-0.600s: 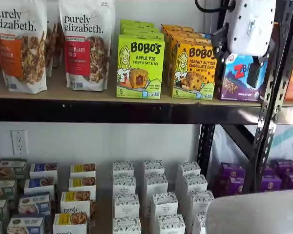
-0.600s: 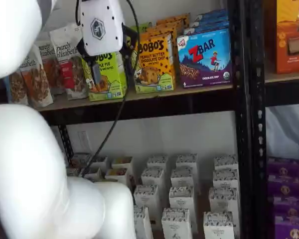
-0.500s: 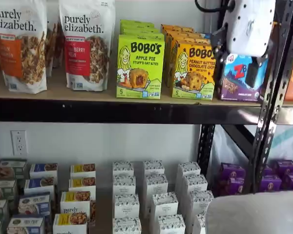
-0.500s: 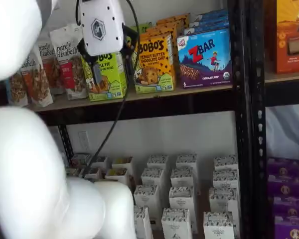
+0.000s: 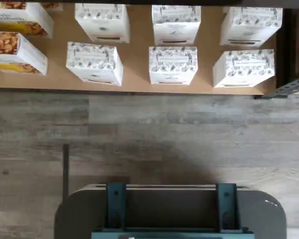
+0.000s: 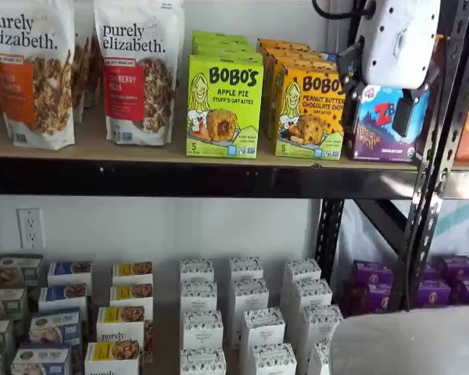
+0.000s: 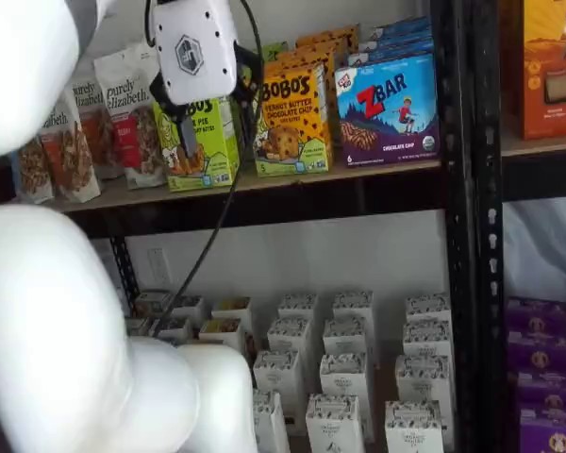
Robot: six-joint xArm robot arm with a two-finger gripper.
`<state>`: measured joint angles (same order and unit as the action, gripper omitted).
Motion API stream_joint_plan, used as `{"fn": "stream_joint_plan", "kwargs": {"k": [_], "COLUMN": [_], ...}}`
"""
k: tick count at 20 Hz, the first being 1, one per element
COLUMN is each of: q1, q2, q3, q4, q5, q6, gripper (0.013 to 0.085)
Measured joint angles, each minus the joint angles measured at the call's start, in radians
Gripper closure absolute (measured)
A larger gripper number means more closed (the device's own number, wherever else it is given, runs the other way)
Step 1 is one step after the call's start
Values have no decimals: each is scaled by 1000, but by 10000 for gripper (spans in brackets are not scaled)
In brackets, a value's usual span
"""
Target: Pick up the orange box on the top shelf, the fifth box from the left
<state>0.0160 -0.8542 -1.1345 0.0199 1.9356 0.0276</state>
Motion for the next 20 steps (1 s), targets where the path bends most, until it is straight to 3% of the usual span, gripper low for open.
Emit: {"fn": "stream_joint_plan", "kwargs": {"k": [5,14,17,20], "q1": [37,26,55,33], "q2": [54,210,260,291], "q3": [-33,-144,-179,-199], "q4": [-68,-87,-150,-116], "q5": [-43,-167,-203,-270], "q6": [16,10,29,21], "gripper": [130,130,130,130]}}
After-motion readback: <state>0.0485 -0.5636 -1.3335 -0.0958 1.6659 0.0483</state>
